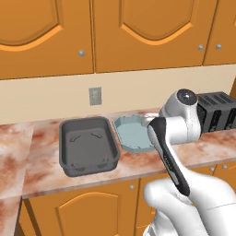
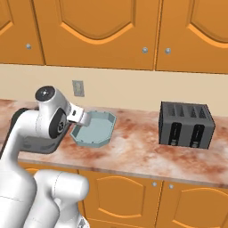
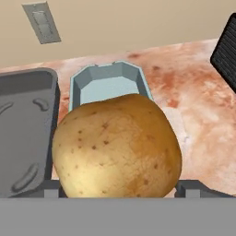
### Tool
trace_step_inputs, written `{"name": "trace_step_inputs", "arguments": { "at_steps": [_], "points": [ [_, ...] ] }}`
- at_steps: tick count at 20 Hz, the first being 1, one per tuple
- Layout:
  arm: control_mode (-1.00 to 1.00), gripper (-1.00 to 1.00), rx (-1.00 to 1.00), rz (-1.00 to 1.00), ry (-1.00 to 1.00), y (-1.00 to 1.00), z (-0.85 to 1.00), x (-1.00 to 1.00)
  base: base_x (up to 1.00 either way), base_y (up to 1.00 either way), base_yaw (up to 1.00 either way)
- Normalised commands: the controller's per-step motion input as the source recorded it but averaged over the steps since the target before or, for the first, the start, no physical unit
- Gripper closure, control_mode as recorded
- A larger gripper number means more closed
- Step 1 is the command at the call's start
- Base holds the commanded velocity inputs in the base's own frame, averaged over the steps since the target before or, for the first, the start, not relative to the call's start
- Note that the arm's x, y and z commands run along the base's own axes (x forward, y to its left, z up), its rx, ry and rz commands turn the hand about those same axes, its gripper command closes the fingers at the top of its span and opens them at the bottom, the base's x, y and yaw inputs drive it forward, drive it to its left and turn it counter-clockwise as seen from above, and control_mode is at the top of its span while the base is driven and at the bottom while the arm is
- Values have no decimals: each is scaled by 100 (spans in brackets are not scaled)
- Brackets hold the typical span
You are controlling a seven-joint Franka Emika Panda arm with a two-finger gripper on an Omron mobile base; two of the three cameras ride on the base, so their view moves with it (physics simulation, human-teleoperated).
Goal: Place one potato and one chicken drumstick in each tupperware on the nearby counter, to pack two identical lunches.
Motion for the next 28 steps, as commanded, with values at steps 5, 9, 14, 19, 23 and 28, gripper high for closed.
{"name": "trace_step_inputs", "arguments": {
  "at_steps": [5,9,14,19,23,28],
  "points": [
    [-100,100,0,0,13,-5,-32,63,0,0,0],
    [-100,100,0,0,14,0,-46,70,0,0,0],
    [-100,100,0,0,5,0,-41,86,0,0,0],
    [-100,100,0,0,5,0,-40,88,0,0,0],
    [-100,100,0,0,6,4,-39,77,0,0,0],
    [-100,100,0,0,10,11,-34,70,0,0,0]
  ]
}}
